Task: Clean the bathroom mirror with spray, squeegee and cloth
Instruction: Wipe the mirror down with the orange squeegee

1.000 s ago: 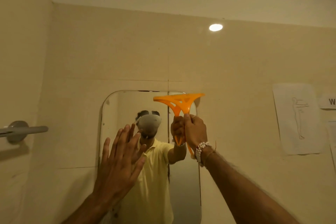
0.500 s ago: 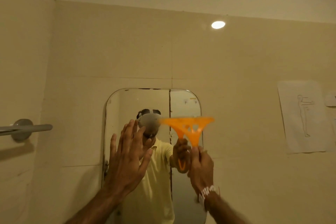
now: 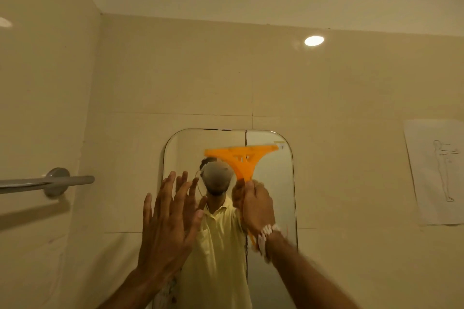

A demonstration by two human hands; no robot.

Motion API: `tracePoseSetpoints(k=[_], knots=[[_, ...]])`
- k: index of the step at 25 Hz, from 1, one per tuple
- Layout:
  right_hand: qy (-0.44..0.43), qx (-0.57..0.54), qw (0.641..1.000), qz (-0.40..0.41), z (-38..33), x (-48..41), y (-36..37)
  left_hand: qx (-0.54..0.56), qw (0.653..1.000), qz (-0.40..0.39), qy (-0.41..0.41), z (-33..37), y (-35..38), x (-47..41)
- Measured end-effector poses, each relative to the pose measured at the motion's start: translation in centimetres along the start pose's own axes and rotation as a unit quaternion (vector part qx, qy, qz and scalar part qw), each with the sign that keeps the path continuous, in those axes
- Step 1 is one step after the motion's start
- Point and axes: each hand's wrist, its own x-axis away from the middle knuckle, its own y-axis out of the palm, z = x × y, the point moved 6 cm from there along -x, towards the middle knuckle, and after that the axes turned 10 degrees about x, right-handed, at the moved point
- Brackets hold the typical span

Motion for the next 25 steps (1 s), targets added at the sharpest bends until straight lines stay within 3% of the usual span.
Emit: tracePoseSetpoints(k=[5,10,13,16,19,25], knots=[[0.055,0.025,0.998,-0.002,7.1,7.6,2.3,-0.020,1.000,-0.009,0.007,-0.4,-0.6,0.5],[-0.026,-0.067,0.996,0.045,-2.4,4.8,2.5,-0.019,1.000,0.010,0.001,-0.6,-2.1,-0.7],[-0.033,-0.058,0.998,0.002,-8.5,0.7,4.9,-0.027,0.999,0.026,-0.020,-1.7,-3.3,-1.2],[-0.026,-0.025,0.999,-0.011,-10.2,-1.5,7.3,-0.033,0.998,0.035,-0.040,-3.0,-4.3,-0.8],[-0.035,0.027,0.999,0.000,-7.8,-0.6,8.5,-0.038,0.998,0.038,-0.040,-4.1,-5.0,-0.4],[-0.047,0.061,0.995,-0.068,2.0,8.2,10.8,-0.033,0.998,0.028,-0.043,-5.2,-5.3,0.5]])
